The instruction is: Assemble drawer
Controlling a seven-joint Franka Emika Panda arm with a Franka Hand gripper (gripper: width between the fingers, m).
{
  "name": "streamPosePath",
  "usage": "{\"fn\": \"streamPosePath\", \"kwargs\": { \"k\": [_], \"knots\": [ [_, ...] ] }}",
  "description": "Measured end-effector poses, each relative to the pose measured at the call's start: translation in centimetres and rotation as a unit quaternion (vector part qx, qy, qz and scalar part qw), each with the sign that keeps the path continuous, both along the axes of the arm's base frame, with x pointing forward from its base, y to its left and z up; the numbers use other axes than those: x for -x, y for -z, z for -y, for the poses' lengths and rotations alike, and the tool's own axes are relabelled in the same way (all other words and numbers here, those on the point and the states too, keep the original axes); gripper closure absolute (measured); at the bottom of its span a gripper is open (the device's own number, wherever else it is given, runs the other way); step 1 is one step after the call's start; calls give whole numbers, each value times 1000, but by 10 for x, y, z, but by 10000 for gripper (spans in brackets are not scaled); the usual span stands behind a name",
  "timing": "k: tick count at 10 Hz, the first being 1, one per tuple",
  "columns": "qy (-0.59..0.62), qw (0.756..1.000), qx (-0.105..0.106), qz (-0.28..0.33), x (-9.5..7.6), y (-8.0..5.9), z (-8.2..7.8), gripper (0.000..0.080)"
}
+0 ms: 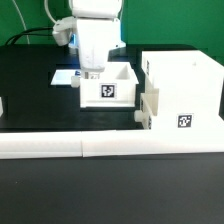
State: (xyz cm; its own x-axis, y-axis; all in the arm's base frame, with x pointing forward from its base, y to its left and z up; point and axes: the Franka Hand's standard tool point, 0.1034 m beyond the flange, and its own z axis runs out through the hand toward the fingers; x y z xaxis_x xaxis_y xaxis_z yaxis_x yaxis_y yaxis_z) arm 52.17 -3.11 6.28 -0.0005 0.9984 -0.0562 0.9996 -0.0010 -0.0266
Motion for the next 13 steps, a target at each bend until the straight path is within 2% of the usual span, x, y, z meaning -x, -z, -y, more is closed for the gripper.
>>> {"fn": "streamPosePath", "kwargs": {
  "k": [5,9,13],
  "knots": [
    [-8,1000,3,-7,-6,1,-2,757],
    [0,1000,1,-1,-31,-2,-7,757],
    [-2,1000,-3,25,-31,1,-9,757]
  ]
}}
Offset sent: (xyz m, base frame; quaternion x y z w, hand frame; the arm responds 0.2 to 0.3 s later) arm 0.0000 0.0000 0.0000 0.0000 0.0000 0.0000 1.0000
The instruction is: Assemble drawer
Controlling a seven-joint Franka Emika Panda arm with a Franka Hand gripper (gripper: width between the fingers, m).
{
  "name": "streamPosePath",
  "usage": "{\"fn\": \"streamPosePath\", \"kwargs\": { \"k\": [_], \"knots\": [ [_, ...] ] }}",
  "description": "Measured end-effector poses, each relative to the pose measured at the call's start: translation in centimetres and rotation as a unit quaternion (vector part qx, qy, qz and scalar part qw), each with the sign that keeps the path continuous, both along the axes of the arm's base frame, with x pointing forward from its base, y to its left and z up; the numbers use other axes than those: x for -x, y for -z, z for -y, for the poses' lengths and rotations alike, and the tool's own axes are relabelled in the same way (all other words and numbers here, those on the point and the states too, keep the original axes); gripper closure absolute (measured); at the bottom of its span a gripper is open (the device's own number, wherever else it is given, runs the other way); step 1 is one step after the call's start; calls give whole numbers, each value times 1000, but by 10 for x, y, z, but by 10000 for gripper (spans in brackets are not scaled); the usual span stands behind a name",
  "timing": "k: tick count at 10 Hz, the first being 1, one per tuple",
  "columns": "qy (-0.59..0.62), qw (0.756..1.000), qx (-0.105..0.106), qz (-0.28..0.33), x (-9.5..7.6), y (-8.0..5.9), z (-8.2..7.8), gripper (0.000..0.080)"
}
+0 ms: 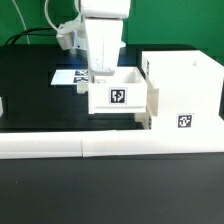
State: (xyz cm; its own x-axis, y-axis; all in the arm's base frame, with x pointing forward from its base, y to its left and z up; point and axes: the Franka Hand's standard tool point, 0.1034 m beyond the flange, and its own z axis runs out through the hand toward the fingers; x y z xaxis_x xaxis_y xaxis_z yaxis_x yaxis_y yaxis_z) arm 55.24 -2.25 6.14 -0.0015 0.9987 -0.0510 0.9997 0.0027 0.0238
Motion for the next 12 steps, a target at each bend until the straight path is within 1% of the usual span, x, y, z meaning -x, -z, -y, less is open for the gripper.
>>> {"fn": "streamPosePath", "kwargs": {
  "k": [1,6,12],
  "knots": [
    [1,1000,0,-5,2,1,-1,757],
    [13,1000,-1,-3,1,1,-10,757],
    [16,1000,-3,-6,3,4,-13,757]
  ]
}}
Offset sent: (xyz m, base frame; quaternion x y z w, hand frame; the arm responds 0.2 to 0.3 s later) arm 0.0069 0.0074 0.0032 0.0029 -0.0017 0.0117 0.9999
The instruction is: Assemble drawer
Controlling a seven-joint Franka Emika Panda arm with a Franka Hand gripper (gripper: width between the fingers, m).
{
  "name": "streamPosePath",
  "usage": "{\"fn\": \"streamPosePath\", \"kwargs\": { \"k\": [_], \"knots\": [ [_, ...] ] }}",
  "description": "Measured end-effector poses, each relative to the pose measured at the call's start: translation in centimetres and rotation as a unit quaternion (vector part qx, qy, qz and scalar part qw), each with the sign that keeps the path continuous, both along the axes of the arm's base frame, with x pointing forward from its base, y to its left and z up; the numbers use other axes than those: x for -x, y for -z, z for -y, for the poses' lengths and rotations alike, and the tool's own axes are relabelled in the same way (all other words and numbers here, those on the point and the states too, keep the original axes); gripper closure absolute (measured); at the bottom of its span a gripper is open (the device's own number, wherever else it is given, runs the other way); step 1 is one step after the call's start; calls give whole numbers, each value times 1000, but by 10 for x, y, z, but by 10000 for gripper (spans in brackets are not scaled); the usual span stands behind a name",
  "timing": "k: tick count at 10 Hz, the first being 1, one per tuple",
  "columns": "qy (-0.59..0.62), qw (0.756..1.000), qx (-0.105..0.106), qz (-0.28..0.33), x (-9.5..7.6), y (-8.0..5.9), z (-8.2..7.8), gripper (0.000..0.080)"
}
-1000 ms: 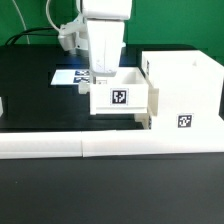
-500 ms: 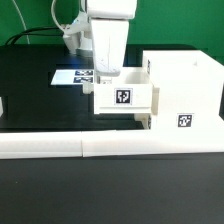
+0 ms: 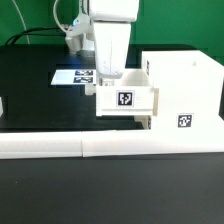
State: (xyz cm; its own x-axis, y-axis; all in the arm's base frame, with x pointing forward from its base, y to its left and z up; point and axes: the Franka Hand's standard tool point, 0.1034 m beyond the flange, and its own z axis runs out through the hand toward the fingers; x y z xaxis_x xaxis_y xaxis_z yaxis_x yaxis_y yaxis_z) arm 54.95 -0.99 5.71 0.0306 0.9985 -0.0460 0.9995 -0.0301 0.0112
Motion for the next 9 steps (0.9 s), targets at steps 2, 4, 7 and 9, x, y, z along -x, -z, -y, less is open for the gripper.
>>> {"fn": "streamPosePath", "kwargs": {
  "k": [2,4,7,9],
  "knots": [
    [0,1000,0,0,0,0,0,757],
    [-4,1000,-1,0,0,0,-5,757],
    [-6,1000,-2,0,0,1,-6,757],
    [-1,1000,-2,-1,1,2,-1,757]
  ]
}}
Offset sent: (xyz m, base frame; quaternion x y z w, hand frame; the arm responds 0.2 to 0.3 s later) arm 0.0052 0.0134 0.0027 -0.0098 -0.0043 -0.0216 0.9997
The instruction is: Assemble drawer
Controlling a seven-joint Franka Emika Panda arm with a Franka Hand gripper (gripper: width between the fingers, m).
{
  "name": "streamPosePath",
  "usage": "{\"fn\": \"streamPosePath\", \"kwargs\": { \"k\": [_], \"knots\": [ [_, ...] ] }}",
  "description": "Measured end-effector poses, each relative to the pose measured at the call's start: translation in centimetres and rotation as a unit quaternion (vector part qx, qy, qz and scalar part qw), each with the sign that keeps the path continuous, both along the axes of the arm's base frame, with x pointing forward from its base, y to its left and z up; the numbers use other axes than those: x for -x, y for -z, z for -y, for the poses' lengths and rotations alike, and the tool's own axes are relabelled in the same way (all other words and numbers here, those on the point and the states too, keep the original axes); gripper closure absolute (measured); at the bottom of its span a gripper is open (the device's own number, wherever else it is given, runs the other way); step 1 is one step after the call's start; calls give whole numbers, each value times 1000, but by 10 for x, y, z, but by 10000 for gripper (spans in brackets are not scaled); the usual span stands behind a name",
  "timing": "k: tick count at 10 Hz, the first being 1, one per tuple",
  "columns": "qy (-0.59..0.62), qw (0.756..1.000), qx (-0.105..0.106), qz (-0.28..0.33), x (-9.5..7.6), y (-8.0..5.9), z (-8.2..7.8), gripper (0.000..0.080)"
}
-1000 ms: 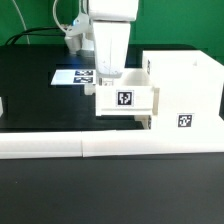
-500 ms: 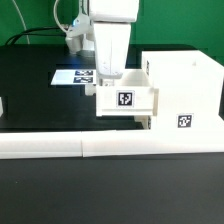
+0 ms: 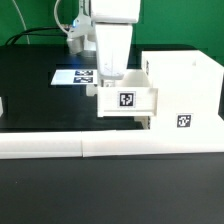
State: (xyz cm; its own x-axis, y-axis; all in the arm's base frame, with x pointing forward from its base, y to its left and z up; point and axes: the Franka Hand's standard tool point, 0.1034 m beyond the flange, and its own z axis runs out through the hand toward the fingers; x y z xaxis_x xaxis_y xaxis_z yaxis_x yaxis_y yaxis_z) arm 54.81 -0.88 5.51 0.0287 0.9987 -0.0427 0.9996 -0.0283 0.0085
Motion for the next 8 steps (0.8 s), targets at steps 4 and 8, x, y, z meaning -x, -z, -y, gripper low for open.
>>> {"fn": "streamPosePath", "kwargs": {
  "k": [4,8],
  "knots": [
    [-1,1000,0,0,-1,0,-7,757],
    [9,1000,-1,2,-1,0,-9,757]
  ]
}}
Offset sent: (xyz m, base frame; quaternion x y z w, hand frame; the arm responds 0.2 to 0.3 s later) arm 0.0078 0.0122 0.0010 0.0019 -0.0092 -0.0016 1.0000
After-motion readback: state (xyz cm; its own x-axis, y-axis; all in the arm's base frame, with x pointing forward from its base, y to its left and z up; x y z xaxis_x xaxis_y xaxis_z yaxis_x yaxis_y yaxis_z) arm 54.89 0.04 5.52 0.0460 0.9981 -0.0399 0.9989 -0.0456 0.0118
